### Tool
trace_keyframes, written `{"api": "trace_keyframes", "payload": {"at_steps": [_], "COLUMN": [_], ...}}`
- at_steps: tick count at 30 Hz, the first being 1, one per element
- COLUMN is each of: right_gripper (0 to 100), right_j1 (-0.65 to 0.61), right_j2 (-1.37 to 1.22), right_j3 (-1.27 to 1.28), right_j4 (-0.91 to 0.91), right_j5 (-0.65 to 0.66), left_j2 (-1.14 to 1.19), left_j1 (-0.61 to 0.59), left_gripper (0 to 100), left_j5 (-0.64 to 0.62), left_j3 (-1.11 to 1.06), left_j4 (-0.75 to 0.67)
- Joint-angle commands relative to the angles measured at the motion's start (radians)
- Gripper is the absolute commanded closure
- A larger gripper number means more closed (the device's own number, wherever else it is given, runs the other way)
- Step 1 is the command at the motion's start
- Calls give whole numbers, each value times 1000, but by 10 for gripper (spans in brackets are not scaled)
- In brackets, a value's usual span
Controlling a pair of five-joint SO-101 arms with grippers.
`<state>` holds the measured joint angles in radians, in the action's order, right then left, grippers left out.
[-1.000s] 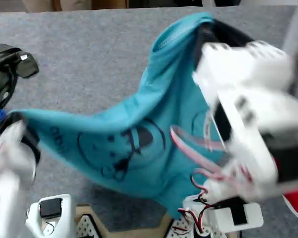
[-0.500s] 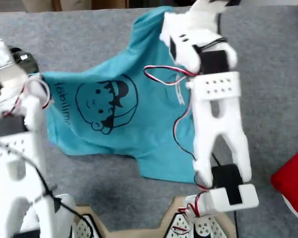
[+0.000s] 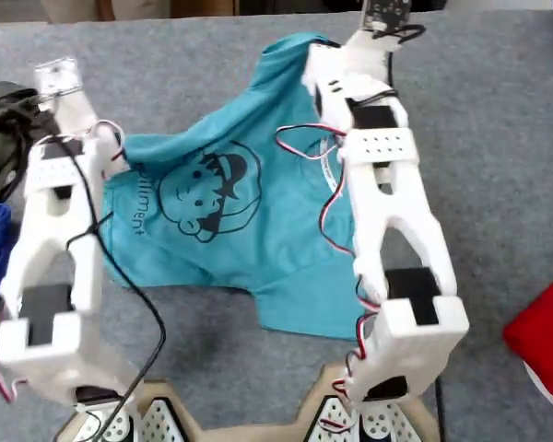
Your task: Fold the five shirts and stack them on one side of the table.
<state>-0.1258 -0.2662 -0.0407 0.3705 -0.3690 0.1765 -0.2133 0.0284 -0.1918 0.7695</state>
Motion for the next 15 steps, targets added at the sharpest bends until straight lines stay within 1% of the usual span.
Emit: {"api": "trace_keyframes", "payload": {"at_steps": [1, 4, 6, 8, 10, 15], "right_gripper": [991, 991, 991, 991, 991, 990], "right_j1": [54, 59, 50, 36, 24, -10], "right_j2": [-39, -107, -150, -182, -205, -248], "right_j3": [-5, -5, -5, -5, -15, -35], "right_j4": [-80, -140, -163, -186, -196, -190], "right_j5": [58, 61, 61, 61, 61, 68], "left_j2": [102, 189, 236, 274, 312, 361], "left_j1": [54, 64, 64, 58, 55, 23], "left_gripper": [981, 981, 981, 981, 981, 979], "left_j5": [32, 32, 38, 83, 127, 173], "left_j3": [176, 298, 387, 476, 554, 744], "left_j4": [137, 252, 370, 499, 597, 766]}}
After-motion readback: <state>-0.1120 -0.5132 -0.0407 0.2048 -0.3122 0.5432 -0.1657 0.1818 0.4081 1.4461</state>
